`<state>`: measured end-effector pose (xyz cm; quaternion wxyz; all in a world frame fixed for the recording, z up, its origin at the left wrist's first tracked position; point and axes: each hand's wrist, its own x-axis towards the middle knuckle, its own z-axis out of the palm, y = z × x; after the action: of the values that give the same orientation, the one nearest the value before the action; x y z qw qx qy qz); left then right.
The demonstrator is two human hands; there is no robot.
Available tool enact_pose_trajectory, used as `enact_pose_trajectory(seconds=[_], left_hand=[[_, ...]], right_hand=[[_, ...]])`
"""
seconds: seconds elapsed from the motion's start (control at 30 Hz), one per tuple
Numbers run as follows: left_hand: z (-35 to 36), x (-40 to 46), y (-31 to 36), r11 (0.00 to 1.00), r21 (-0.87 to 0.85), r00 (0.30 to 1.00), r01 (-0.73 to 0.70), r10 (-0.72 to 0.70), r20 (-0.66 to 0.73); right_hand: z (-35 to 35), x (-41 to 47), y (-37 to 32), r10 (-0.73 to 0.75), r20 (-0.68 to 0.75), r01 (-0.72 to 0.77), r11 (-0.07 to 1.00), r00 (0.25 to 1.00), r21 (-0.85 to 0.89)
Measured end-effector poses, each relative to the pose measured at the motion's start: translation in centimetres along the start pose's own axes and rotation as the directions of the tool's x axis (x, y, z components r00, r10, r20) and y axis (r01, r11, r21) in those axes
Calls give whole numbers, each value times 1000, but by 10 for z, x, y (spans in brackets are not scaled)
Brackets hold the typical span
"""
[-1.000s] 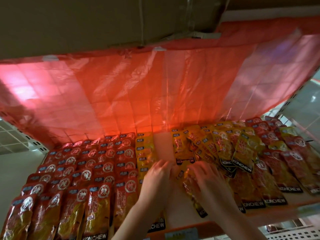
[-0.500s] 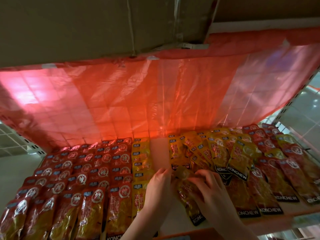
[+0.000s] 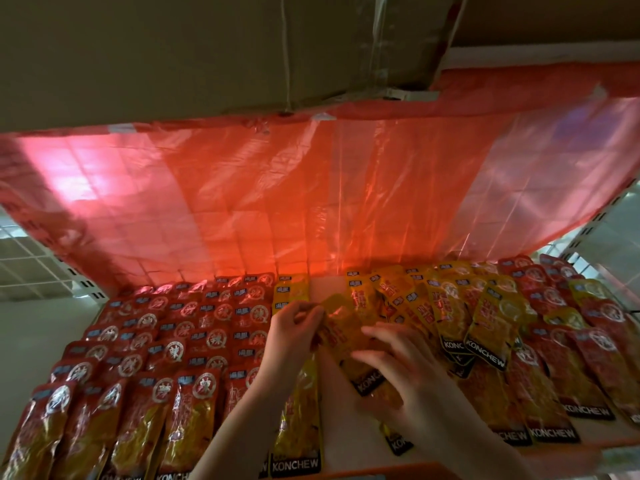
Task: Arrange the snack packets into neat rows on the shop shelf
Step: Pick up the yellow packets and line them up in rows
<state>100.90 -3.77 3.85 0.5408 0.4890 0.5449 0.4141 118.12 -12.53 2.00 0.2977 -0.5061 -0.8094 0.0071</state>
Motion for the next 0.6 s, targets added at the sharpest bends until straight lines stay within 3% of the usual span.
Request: enact_pose_trajectory(seconds=[0.2, 0.3, 0.37, 0.4, 0.5, 0.6], left_hand=[[-9, 8, 5, 997, 67, 999, 32, -32, 2], [-9, 9, 7, 991, -112, 997, 77, -75, 30], [-7, 10, 9, 967, -232, 992, 109, -92, 85], [-7, 11, 9, 973, -211, 993, 94, -76, 88], [-9, 20, 4, 995, 79, 998, -53, 50, 43], [-16, 28, -4, 838, 507, 976, -202, 217, 30]], right_hand=[[19, 11, -4, 13, 10, -13, 1000, 1000, -24], [21, 23, -1, 124, -101, -102, 975, 987, 199], [27, 33, 8, 214, -162, -174, 958, 963, 229], [29, 38, 12, 245, -176, -207, 956, 954, 206], [33, 56, 19, 261, -211, -251, 965, 942, 71], [37, 75, 18, 234, -230, -256, 964, 945, -68]])
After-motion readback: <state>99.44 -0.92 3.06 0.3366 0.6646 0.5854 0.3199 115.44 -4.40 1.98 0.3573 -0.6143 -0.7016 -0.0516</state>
